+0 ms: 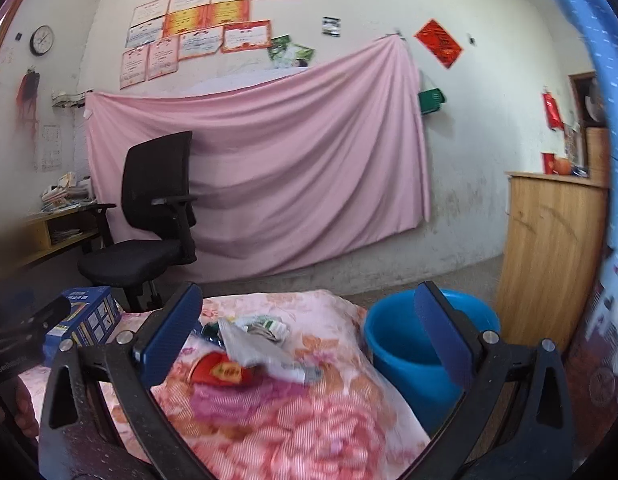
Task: Collect trash
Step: 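Grasp the red paper cup with the left tool while the right tool grasps the grey mask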
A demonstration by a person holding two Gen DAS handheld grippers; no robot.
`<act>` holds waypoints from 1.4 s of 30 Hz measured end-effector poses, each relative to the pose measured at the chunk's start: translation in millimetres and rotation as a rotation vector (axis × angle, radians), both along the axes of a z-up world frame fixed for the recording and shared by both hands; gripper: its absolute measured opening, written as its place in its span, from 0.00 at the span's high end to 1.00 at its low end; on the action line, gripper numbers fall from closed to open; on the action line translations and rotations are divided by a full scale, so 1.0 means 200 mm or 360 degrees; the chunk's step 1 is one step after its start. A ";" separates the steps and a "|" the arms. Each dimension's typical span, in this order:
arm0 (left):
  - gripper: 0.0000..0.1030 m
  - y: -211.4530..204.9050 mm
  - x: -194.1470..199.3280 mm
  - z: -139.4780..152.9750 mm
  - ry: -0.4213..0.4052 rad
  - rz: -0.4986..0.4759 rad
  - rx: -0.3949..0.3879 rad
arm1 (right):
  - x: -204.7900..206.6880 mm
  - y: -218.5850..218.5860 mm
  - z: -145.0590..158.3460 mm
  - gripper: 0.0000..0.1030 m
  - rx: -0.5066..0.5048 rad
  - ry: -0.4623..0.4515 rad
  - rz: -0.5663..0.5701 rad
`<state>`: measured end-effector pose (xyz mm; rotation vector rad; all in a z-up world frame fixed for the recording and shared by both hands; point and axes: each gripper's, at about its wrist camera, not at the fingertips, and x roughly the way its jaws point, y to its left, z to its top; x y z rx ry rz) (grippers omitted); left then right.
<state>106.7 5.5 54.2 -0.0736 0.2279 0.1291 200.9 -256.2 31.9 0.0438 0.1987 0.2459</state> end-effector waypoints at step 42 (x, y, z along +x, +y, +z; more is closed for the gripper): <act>0.99 -0.25 0.66 -0.46 0.0928 -0.0744 -0.0211 | 0.64 0.16 -0.55 0.64 -0.0083 0.1055 0.0674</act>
